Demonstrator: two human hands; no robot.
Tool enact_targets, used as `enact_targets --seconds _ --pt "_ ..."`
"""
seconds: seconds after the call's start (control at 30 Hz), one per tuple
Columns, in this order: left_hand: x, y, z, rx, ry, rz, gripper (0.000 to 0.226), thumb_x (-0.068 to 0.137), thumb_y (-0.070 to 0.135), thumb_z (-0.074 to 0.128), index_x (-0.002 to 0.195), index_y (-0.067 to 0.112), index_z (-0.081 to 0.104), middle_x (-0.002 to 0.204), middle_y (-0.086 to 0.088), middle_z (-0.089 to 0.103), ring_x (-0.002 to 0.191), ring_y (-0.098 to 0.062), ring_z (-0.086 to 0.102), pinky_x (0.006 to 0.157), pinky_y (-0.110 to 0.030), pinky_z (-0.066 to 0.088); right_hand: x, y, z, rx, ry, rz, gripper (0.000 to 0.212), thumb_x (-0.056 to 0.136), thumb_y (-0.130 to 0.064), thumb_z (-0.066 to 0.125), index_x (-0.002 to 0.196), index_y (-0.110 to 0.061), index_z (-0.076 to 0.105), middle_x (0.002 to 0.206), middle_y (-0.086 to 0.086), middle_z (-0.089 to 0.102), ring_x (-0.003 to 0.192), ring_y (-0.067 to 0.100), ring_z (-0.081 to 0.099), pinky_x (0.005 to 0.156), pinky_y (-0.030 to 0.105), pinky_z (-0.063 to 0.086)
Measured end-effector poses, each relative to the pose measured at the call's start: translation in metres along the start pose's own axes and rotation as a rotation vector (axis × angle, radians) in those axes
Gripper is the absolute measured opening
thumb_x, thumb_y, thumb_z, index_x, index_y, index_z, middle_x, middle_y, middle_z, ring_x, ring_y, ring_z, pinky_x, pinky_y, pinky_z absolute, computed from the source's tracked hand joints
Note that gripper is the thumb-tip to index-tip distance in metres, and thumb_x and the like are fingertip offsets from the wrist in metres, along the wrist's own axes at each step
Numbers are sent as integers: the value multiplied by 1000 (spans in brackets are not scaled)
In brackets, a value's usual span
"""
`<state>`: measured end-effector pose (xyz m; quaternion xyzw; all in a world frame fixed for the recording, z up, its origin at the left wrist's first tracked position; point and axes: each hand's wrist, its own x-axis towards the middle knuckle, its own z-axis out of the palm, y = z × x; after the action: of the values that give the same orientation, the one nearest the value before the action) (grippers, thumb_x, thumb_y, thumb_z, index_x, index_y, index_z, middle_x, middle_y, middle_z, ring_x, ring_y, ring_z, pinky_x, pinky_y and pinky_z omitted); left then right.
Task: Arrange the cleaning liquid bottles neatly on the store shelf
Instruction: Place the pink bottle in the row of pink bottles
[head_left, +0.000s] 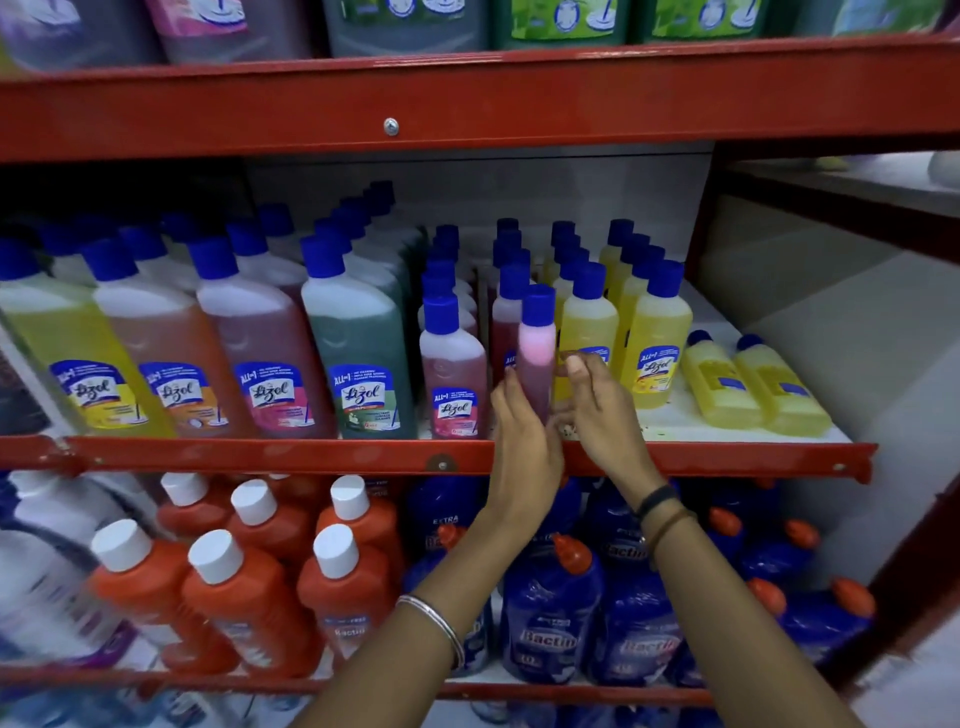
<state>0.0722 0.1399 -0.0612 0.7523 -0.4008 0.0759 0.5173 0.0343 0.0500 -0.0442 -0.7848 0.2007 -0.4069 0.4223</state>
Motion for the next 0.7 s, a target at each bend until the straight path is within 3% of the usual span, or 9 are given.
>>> enact_targets --seconds 0.1,0.23,0.33,0.4,0.47,0.57,0.7 --pt "6 1 2 -32 17 -2 66 85 -3 55 141 5 21 138 -15 39 127 -25 42 105 -26 37 5 5 -5 -72 -78 -12 29 92 -7 44 118 -13 55 108 13 66 90 28 65 80 38 55" --pt "16 -7 2 -107 -20 -70 71 82 -1 59 141 9 20 136 -16 45 124 -27 49 100 -45 48 7 10 -9 36 -241 38 38 90 0 51 127 -6 48 111 4 60 99 12 59 74 8 49" --pt "18 -8 2 -86 -16 -82 83 79 -5 61 145 9 13 144 -19 36 133 -28 41 106 -45 44 10 10 -7 136 -246 94 43 86 -4 61 126 -7 47 111 4 60 101 17 60 86 23 53" --pt "16 -6 3 -26 10 -87 92 78 -9 60 147 7 2 151 -19 23 141 -28 27 113 -44 35 11 6 -5 92 -200 94 46 81 -11 69 122 -10 49 109 3 62 97 19 62 85 33 54" --pt "13 -4 5 40 21 -77 95 78 -12 58 147 4 -6 154 -20 15 144 -29 17 116 -44 29 9 3 -2 46 -148 70 44 78 -13 72 117 -11 53 104 0 63 90 19 63 78 32 54" --pt "8 -4 7 92 10 -45 99 75 -19 53 144 4 -14 154 -21 4 144 -32 13 115 -45 31 6 2 1 22 -83 50 38 77 -14 73 112 -11 57 100 -2 63 84 17 64 73 30 55" --pt "-3 -3 10 124 -17 20 101 68 -28 45 143 2 -15 155 -21 -12 145 -33 5 115 -40 31 5 3 -2 12 -84 31 38 77 -15 73 112 -10 59 99 -2 64 80 10 63 64 8 50"
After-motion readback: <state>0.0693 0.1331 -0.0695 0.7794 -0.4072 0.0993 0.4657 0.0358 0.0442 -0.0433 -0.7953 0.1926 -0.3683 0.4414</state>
